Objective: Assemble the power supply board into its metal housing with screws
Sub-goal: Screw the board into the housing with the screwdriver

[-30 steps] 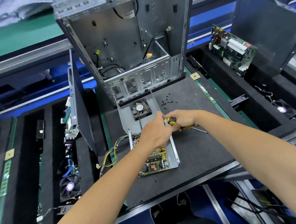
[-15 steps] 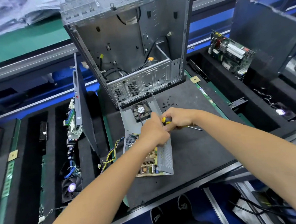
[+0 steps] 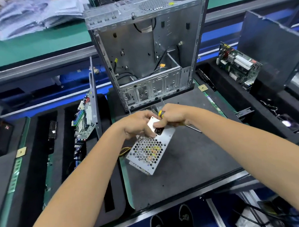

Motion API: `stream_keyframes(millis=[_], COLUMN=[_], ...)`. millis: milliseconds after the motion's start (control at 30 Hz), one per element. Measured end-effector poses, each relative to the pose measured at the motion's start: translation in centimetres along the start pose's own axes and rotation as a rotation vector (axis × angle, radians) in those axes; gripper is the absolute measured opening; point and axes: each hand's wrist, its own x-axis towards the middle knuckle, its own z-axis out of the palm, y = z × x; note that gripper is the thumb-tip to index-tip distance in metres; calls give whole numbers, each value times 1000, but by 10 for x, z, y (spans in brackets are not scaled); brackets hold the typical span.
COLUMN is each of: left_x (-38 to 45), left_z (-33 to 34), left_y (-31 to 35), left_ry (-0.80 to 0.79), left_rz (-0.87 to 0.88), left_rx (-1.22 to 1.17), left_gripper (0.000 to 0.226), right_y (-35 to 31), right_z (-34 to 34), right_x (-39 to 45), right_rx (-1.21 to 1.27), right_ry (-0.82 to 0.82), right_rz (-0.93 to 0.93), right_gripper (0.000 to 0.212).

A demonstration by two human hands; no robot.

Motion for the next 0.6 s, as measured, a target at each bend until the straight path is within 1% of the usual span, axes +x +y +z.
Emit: stream_keyframes(millis=[67, 167, 300, 400, 500, 600], left_x=[0, 0, 2, 2, 3, 5], left_z=[-6, -8, -8, -8, -6, -4], left_y=[-1, -3, -9, -8, -6, -3], left_ry=[-22, -2, 29, 2, -5, 27], left_rz=[3, -1, -68, -89, -84, -72], left_rx=[-30, -86, -187, -177, -165, -136], left_gripper=[55, 46, 35, 30, 33, 39], right_y=[-3, -5, -5, -4, -2, -1], right_z=[3, 3, 3, 3, 3, 0], right_x=[1, 2, 4, 6, 8, 7], right_rx=[27, 50, 120, 151, 160, 138], right_ry=[27, 50, 82, 94, 101, 86], right_rz=[35, 63, 69, 80, 73, 64], right_gripper=[43, 38, 18, 12, 8, 8])
